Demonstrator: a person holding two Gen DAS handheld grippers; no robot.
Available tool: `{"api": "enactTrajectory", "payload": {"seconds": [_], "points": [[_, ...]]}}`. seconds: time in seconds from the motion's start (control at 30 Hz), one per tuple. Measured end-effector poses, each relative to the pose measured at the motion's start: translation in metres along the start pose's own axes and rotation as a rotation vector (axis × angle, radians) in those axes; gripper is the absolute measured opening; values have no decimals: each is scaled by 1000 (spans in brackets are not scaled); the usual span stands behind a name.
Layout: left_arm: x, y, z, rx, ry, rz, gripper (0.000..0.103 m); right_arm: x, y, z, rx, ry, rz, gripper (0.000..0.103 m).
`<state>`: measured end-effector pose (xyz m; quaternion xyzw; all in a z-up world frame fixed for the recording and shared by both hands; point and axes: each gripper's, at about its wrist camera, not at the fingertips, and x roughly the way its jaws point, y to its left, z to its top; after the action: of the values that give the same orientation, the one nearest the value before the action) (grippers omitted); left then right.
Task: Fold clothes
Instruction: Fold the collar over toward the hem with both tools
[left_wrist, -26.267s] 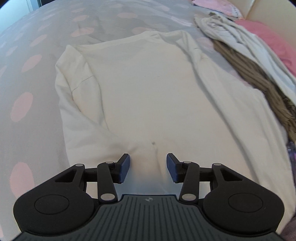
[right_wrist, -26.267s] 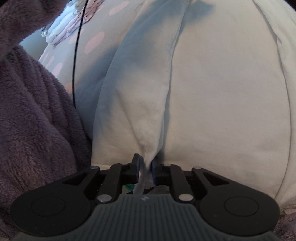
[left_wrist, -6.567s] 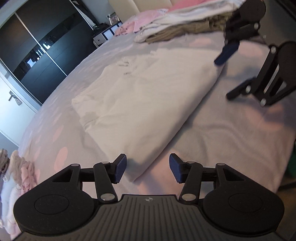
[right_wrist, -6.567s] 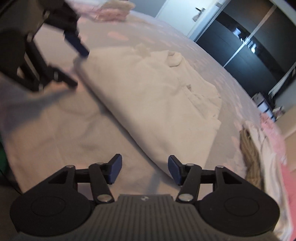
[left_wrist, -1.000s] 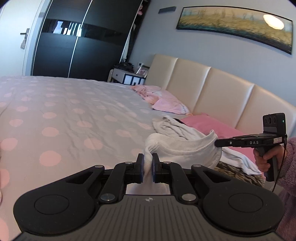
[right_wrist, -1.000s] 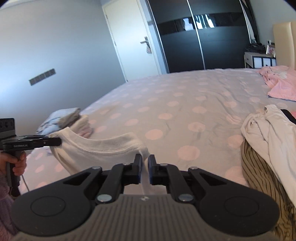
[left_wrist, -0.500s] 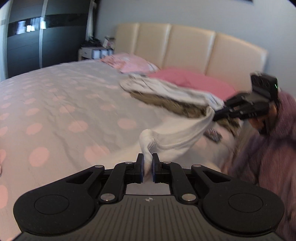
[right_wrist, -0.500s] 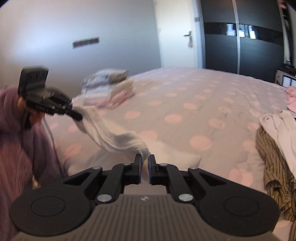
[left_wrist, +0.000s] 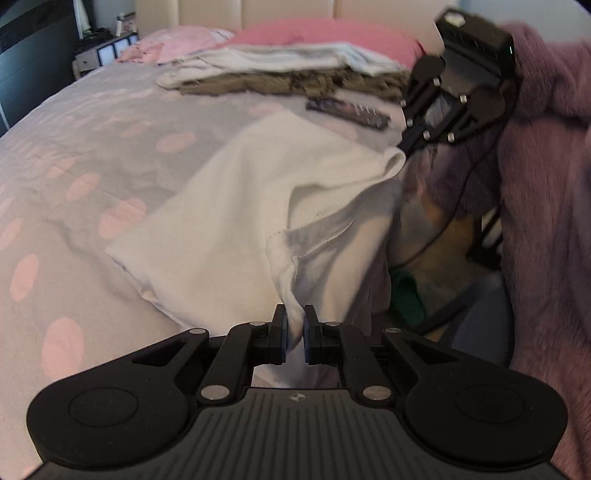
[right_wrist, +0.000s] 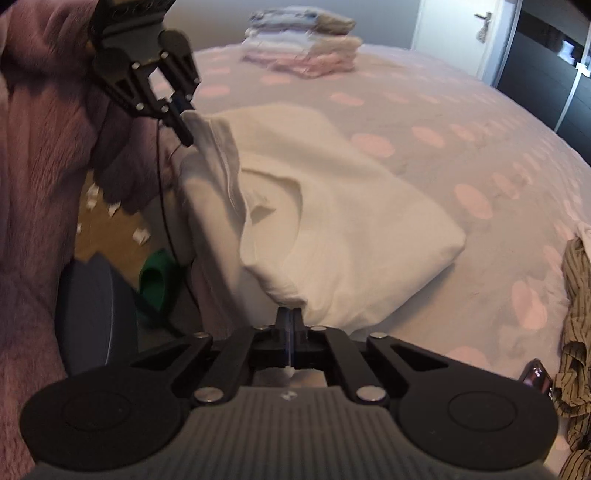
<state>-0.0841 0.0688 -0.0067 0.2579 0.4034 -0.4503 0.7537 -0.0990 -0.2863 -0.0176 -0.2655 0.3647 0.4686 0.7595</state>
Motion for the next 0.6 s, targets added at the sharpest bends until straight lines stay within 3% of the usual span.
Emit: {"api": "enactTrajectory", "payload": {"seconds": [0.23, 0.3, 0.43, 0.47, 0.6], "points": [[12, -20, -3, 133, 71, 25, 13, 5, 22, 2, -140, 74, -47, 5], [9, -30, -3, 185, 70, 36, 24, 3, 32, 2, -206, 81, -103, 7], [7, -58, -3, 339, 42, 98, 28, 1, 56, 0, -365, 77, -184, 40], [8, -65, -4, 380, 43, 114, 30, 3, 62, -1, -415, 82, -204, 43], [25, -79, -6, 492, 67, 162, 31, 19, 74, -4, -581, 95, -287, 41]]}}
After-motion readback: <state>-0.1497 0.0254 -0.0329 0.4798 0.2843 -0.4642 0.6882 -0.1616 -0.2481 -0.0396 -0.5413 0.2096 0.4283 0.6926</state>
